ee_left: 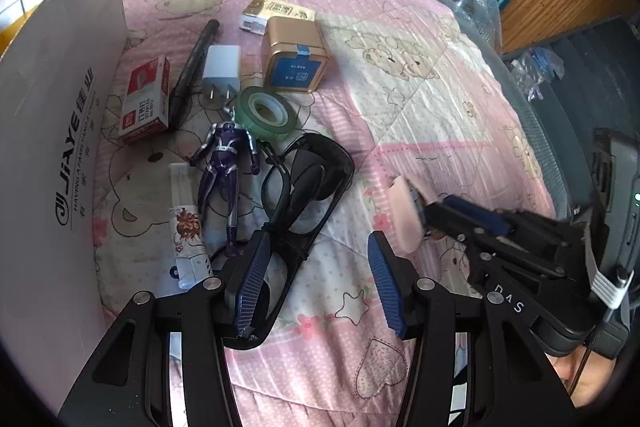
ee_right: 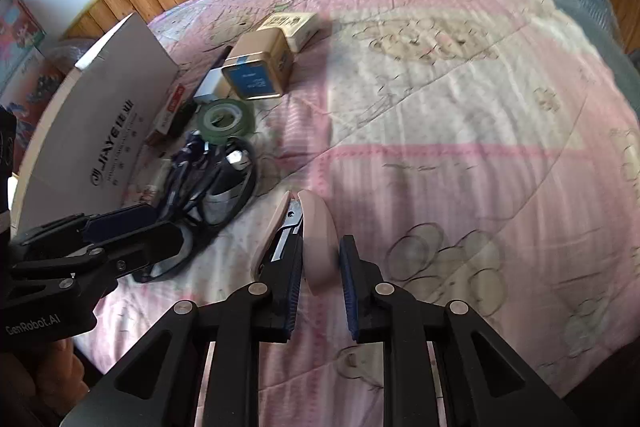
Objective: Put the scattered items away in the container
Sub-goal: 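Close the left tool on the black glasses while the right tool grasps the pink stapler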
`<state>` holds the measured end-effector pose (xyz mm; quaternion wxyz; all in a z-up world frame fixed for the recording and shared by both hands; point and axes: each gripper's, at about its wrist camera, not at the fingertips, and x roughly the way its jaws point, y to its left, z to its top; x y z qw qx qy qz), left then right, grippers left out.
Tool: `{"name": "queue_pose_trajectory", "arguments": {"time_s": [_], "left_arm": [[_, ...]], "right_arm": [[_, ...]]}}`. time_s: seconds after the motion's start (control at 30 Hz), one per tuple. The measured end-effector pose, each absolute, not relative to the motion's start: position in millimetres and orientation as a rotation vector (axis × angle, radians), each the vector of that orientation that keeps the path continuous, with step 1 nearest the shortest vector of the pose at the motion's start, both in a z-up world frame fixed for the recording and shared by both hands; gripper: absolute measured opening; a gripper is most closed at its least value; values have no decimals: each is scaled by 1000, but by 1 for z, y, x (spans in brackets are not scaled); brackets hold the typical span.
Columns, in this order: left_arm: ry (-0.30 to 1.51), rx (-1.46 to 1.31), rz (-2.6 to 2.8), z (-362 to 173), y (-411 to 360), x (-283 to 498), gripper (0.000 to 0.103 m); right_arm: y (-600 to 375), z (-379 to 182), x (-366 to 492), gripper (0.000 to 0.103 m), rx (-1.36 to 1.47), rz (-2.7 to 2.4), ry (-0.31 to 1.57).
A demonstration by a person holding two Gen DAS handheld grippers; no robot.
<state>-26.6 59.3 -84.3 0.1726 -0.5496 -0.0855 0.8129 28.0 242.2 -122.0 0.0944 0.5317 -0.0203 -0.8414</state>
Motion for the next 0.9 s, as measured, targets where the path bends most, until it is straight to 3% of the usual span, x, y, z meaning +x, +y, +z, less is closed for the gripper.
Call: {"name": "queue_pose_trajectory", "arguments": {"time_s": [0.1, 0.2, 0.23, 0.4, 0.47, 0.53, 0.63, 0.73, 0.83, 0.9], "left_arm": [[-236, -1546, 2320, -86, 61, -31, 54], [-241, -1534, 2335, -89, 58, -35, 54], [-252, -1541, 2326, -92, 57, -37, 54], [-286, -1558, 2312, -104, 52, -37, 53], [-291, -1549, 2311, -104, 52, -37, 53], [-297, -1543, 2304, -104, 52, -37, 52], [-301, -1538, 2293, -105, 52, -35, 51], [-290, -1533, 2292, -106, 54, -35, 49], [-292, -1534, 2290, -107, 55, -34, 45], [-298, -1533, 2288, -108, 54, -34, 44]], "right_arm": [[229, -115, 28, 20, 1531, -2602, 237], [221, -120, 29, 20, 1541, -2570, 315], [224, -118, 28, 20, 1549, -2541, 250], [272, -145, 18, 20, 1636, -2348, -486], [287, -152, 18, 20, 1636, -2295, -659], [291, -153, 18, 20, 1631, -2288, -713], [285, -144, 17, 19, 1615, -2378, -588], [274, -128, 15, 19, 1577, -2499, -329], [273, -128, 15, 19, 1578, -2490, -334], [267, -125, 17, 18, 1577, -2551, -178]]}}
